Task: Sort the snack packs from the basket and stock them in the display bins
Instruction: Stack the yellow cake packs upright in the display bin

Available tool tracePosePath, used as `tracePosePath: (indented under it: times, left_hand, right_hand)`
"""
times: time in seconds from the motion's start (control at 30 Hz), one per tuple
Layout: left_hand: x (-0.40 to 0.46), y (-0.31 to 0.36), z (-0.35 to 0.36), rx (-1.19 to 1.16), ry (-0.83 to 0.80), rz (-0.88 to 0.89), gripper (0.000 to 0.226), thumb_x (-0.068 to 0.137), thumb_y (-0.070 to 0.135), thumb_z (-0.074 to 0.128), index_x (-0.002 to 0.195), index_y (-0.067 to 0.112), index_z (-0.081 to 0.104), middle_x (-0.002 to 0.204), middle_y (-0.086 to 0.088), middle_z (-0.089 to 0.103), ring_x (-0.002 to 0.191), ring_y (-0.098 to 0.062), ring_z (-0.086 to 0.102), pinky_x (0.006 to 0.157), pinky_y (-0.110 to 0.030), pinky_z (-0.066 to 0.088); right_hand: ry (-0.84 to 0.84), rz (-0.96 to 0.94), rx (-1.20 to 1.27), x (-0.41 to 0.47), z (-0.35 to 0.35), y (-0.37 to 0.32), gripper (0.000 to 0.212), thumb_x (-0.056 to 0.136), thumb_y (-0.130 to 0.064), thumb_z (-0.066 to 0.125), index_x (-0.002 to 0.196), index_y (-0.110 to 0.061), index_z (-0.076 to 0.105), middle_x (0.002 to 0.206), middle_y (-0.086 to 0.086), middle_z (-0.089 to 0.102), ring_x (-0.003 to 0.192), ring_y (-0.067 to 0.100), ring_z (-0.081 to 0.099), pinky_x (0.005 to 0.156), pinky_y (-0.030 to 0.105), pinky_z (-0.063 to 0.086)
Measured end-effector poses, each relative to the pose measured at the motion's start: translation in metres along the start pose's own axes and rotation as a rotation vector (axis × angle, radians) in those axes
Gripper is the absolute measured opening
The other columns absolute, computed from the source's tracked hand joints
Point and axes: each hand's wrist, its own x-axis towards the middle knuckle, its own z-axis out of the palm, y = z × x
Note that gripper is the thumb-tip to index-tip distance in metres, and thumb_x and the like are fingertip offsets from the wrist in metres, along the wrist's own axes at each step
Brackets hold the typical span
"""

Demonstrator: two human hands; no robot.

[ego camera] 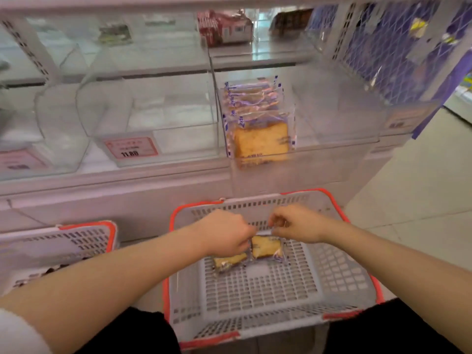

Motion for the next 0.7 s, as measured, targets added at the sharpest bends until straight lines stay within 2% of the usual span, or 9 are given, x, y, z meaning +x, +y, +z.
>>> tracePosePath:
  times: [0.1,0.17,0.23,0.27,0.33,0.43,0.5,0.6,0.7]
  left_hand:
    - [0.018,0.003,0.06,-0.107,-0.125,-0.09,0.031,0.094,0.029,0.039,0.114,0.01,0.052,0.114,-0.016,0.059,0.101,-0.035,0.059,0.069,-0.036,0.044]
    - [0.031,-0.002,0.095,-0.195,-0.217,-0.169,0.035,0.094,0.032,0.041,0.117,0.008,0.052,0.123,-0.015,0.053,0.109,-0.033,0.055,0.079,-0.038,0.045]
    - [0.043,-0.008,0.131,-0.279,-0.274,-0.263,0.042,0.094,0.039,0.042,0.12,0.009,0.053,0.129,-0.013,0.049,0.115,-0.031,0.05,0.09,-0.04,0.045]
    - [0.049,-0.011,0.149,-0.333,-0.286,-0.323,0.044,0.093,0.041,0.043,0.122,0.008,0.052,0.13,-0.014,0.048,0.116,-0.031,0.049,0.092,-0.04,0.044]
    - [0.054,-0.012,0.183,-0.496,-0.297,-0.467,0.044,0.095,0.039,0.043,0.122,0.006,0.05,0.128,-0.017,0.049,0.113,-0.032,0.05,0.09,-0.038,0.044]
    - [0.057,-0.007,0.223,-0.732,-0.352,-0.645,0.04,0.099,0.031,0.036,0.124,0.003,0.05,0.126,-0.02,0.054,0.11,-0.032,0.053,0.084,-0.035,0.042]
    - [0.06,-0.004,0.245,-0.838,-0.412,-0.752,0.038,0.101,0.023,0.03,0.124,0.0,0.049,0.128,-0.02,0.053,0.113,-0.031,0.052,0.085,-0.033,0.041]
    - [0.064,-0.002,0.276,-1.034,-0.395,-1.048,0.043,0.1,0.025,0.035,0.13,-0.006,0.042,0.132,-0.02,0.05,0.118,-0.031,0.05,0.086,-0.033,0.041]
    - [0.072,-0.001,0.299,-1.216,-0.246,-1.268,0.037,0.097,0.019,0.044,0.123,-0.006,0.052,0.124,-0.023,0.056,0.114,-0.034,0.054,0.087,-0.034,0.044]
  right_hand:
    - [-0.108,0.074,-0.027,0.023,0.044,0.014,0.023,0.089,-0.018,0.056,0.108,-0.006,0.061,0.109,0.013,0.064,0.098,0.026,0.058,0.077,0.03,0.042]
    - [-0.159,0.114,-0.01,0.032,0.068,0.022,0.025,0.09,-0.018,0.053,0.106,0.001,0.06,0.107,0.02,0.062,0.095,0.032,0.057,0.079,0.038,0.044]
    - [-0.204,0.174,0.022,0.038,0.088,0.032,0.029,0.093,-0.017,0.049,0.106,0.007,0.059,0.106,0.029,0.059,0.084,0.038,0.054,0.072,0.042,0.043]
    - [-0.217,0.202,0.036,0.04,0.097,0.037,0.029,0.095,-0.017,0.048,0.105,0.008,0.059,0.103,0.03,0.058,0.078,0.038,0.052,0.068,0.041,0.041]
    - [-0.248,0.266,0.086,0.043,0.115,0.05,0.027,0.097,-0.022,0.046,0.103,0.0,0.061,0.093,0.02,0.06,0.073,0.029,0.052,0.067,0.038,0.041]
    - [-0.27,0.36,0.233,0.042,0.142,0.068,0.026,0.097,-0.022,0.046,0.109,-0.004,0.059,0.104,0.016,0.062,0.092,0.03,0.059,0.079,0.038,0.047]
    - [-0.229,0.417,0.305,0.041,0.155,0.077,0.025,0.095,-0.021,0.049,0.106,-0.002,0.061,0.107,0.015,0.063,0.096,0.028,0.061,0.074,0.029,0.046]
    - [-0.144,0.515,0.492,0.043,0.167,0.089,0.016,0.093,-0.015,0.05,0.087,-0.006,0.062,0.093,0.012,0.066,0.079,0.024,0.064,0.064,0.025,0.045]
    - [-0.063,0.61,0.689,0.045,0.168,0.098,0.019,0.093,-0.013,0.051,0.076,-0.017,0.058,0.082,0.003,0.063,0.068,0.016,0.06,0.064,0.024,0.047]
